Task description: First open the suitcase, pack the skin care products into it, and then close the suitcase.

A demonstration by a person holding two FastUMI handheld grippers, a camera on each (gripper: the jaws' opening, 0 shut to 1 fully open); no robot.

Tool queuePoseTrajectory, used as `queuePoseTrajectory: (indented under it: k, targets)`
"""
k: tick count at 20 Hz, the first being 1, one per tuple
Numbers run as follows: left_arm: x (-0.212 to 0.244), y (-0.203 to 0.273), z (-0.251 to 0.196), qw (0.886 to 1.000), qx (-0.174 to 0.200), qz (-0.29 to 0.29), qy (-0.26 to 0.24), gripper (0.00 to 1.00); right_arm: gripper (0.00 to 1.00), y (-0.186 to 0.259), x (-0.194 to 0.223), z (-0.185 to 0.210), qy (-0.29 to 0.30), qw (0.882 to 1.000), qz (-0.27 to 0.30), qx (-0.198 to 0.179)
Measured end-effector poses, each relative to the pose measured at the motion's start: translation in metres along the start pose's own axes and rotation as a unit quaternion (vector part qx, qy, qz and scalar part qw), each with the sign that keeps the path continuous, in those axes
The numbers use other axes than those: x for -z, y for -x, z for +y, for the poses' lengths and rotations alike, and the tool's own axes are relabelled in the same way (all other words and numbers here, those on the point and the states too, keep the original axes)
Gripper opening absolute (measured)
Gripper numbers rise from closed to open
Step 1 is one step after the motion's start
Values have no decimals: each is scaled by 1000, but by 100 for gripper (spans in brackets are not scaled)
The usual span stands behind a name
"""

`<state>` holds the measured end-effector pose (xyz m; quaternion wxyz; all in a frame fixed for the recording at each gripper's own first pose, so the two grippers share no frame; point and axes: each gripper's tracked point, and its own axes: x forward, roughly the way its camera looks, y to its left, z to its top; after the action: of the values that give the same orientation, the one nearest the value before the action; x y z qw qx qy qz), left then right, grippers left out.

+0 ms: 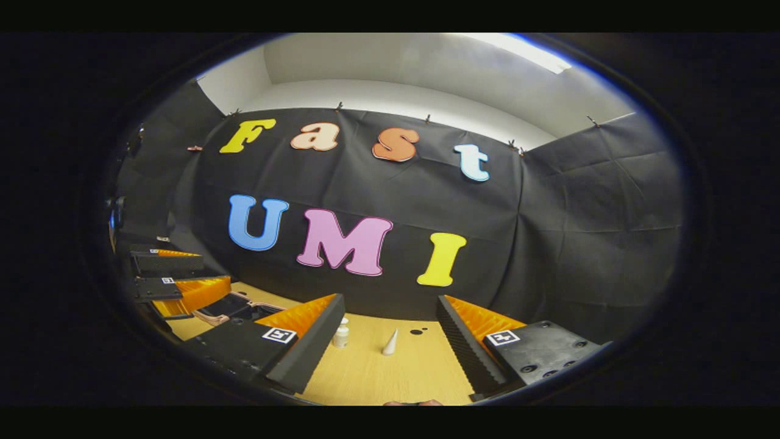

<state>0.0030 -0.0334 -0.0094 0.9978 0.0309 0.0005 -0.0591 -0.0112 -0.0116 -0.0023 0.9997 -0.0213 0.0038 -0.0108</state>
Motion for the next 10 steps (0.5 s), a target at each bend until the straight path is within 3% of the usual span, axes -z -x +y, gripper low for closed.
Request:
queuePoseTrajectory:
  k: [10]
  targets:
    - [12, -15, -7, 999, 28, 20, 12, 97, 97, -24, 4, -3, -16, 1000, 9, 20]
